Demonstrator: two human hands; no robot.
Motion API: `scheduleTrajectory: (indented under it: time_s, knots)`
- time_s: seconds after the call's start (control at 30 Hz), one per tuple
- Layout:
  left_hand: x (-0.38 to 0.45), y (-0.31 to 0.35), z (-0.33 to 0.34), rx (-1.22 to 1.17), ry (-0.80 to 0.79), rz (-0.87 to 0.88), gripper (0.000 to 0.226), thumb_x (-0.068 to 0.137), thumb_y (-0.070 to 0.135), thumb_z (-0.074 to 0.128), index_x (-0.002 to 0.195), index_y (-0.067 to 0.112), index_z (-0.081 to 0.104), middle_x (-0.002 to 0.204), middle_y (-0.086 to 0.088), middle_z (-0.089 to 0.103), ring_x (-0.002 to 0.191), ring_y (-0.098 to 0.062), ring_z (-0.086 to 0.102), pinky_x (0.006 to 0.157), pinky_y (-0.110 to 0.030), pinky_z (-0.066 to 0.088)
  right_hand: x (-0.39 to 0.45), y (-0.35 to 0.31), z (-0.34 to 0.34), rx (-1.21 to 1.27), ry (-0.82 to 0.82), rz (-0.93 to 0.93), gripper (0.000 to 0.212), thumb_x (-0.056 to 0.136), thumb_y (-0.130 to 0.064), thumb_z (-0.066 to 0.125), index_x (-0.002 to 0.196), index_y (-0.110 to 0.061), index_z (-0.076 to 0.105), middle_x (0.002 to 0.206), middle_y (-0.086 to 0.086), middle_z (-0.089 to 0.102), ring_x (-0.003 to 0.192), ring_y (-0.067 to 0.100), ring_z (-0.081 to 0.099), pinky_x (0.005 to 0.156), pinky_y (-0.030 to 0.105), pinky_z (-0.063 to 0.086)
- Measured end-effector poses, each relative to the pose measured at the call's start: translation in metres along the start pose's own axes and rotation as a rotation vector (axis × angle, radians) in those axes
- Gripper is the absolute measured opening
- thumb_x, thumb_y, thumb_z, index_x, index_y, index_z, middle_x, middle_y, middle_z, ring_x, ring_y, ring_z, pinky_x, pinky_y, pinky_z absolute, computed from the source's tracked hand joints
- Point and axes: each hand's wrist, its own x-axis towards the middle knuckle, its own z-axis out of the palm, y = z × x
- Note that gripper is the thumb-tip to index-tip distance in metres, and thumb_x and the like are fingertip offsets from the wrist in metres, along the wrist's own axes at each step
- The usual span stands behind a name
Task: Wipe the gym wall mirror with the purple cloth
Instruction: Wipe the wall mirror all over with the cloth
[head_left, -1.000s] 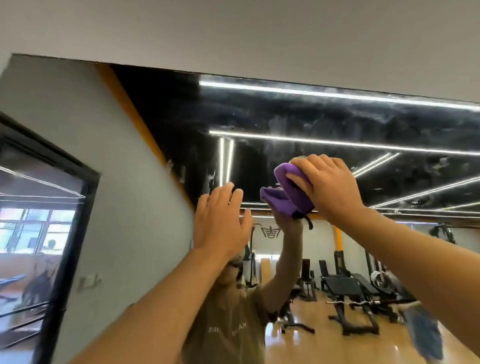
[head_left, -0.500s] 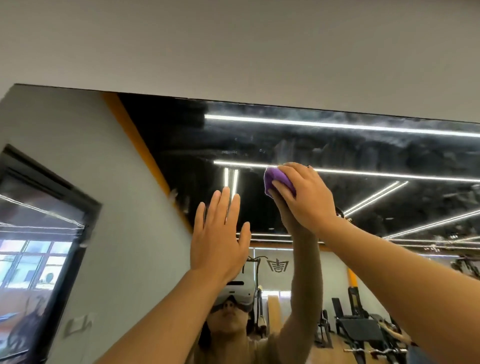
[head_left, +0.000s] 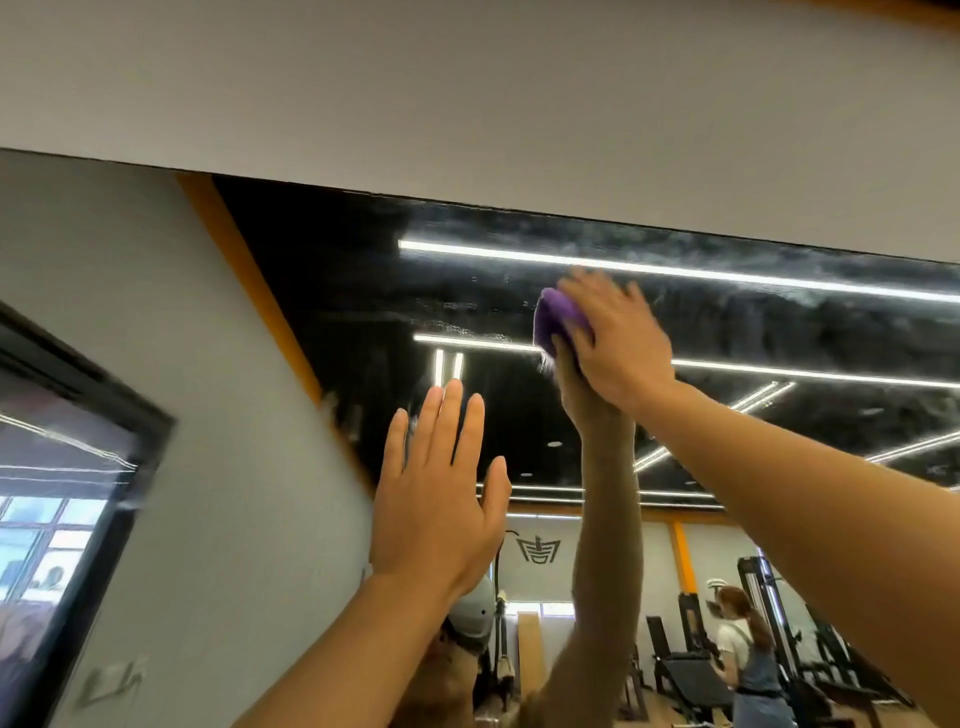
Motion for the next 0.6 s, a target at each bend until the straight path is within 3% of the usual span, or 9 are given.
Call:
scheduleTrajectory:
  time_s: [0.1, 0.2, 0.33, 0.43, 0.6]
  knots:
    - [0.001, 0.000, 0.001, -0.001, -0.002, 0.001, 0.062, 0.101, 0.046, 0.026, 0.153, 0.014, 0.039, 0.159, -0.010, 0.038, 0.148, -0.028, 0.033, 0.118, -0.053, 0.021, -0.014, -0.002, 0.012, 0.036, -0.139, -0.046, 0.065, 0.101, -0.055, 0.021, 0.160, -0.028, 0.019, 0.167, -0.008, 0.014, 0.155, 0.012, 0.005, 0.123, 0.035, -0.013]
    - [0.001, 0.000, 0.002, 0.013, 0.005, 0.013, 0.062, 0.101, 0.046, 0.026, 0.152, 0.013, 0.041, 0.158, -0.012, 0.039, 0.147, -0.029, 0.034, 0.116, -0.055, 0.020, -0.025, -0.002, 0.011, 0.038, -0.200, -0.099, 0.064, 0.100, -0.049, 0.008, 0.160, -0.028, 0.014, 0.168, -0.008, 0.006, 0.155, 0.008, -0.004, 0.120, 0.027, -0.019]
    - [0.000, -0.001, 0.004, 0.023, 0.025, 0.011, 0.062, 0.101, 0.045, 0.026, 0.152, 0.013, 0.040, 0.159, -0.012, 0.038, 0.148, -0.029, 0.033, 0.117, -0.055, 0.020, -0.046, -0.003, 0.009, 0.024, -0.278, -0.185, 0.060, 0.104, -0.045, 0.013, 0.161, -0.027, 0.012, 0.168, -0.010, 0.003, 0.152, 0.003, -0.006, 0.113, 0.015, -0.022]
    - [0.000, 0.000, 0.005, 0.028, 0.039, 0.011, 0.062, 0.101, 0.045, 0.026, 0.152, 0.012, 0.040, 0.159, -0.013, 0.038, 0.148, -0.030, 0.033, 0.116, -0.056, 0.021, -0.046, -0.001, 0.006, -0.031, -0.290, -0.198, 0.051, 0.110, -0.040, 0.022, 0.159, -0.034, 0.011, 0.167, -0.013, 0.003, 0.152, 0.004, -0.002, 0.116, 0.019, -0.016]
    - [0.000, 0.000, 0.006, 0.017, 0.051, 0.005, 0.061, 0.101, 0.046, 0.025, 0.153, 0.015, 0.033, 0.160, -0.011, 0.036, 0.149, -0.029, 0.031, 0.118, -0.054, 0.020, -0.013, -0.003, 0.008, -0.067, -0.262, -0.117, 0.059, 0.105, -0.049, 0.013, 0.161, -0.031, 0.005, 0.169, -0.007, -0.003, 0.155, 0.013, -0.005, 0.123, 0.033, -0.008]
